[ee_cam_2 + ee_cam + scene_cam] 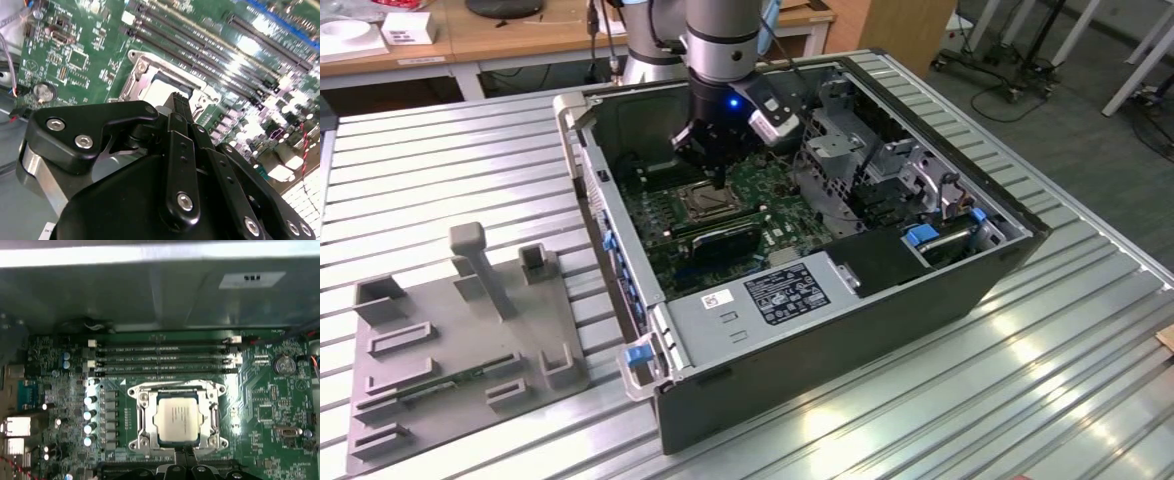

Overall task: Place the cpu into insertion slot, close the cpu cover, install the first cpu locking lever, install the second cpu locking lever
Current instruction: 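Install the second cpu locking lever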

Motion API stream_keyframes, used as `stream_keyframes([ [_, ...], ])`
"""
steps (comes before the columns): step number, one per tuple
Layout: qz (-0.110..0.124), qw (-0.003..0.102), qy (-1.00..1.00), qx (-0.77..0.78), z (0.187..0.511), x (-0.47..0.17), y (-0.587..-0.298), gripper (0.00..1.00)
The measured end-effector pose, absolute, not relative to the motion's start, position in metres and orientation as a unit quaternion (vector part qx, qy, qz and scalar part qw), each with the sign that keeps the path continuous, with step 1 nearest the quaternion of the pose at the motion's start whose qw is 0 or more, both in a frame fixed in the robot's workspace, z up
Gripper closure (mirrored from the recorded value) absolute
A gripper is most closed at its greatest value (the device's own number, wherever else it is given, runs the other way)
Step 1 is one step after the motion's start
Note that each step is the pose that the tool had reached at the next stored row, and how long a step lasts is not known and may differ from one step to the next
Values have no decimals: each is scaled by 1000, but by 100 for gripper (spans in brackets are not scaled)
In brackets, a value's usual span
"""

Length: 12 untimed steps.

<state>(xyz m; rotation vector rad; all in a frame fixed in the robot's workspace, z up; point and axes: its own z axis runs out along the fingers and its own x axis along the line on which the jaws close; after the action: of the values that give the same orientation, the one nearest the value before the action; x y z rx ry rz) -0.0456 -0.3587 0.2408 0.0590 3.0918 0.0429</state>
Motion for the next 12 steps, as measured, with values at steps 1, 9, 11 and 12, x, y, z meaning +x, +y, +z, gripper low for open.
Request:
stream_keyframes([
  [1, 14, 24, 999, 19, 241, -46, -360, 89],
  [9, 14, 24, 999, 19, 241, -46, -376, 89],
  [11, 14, 24, 999, 19, 241, -46, -376, 89],
  [12, 14, 24, 999, 19, 241, -46, -376, 89],
])
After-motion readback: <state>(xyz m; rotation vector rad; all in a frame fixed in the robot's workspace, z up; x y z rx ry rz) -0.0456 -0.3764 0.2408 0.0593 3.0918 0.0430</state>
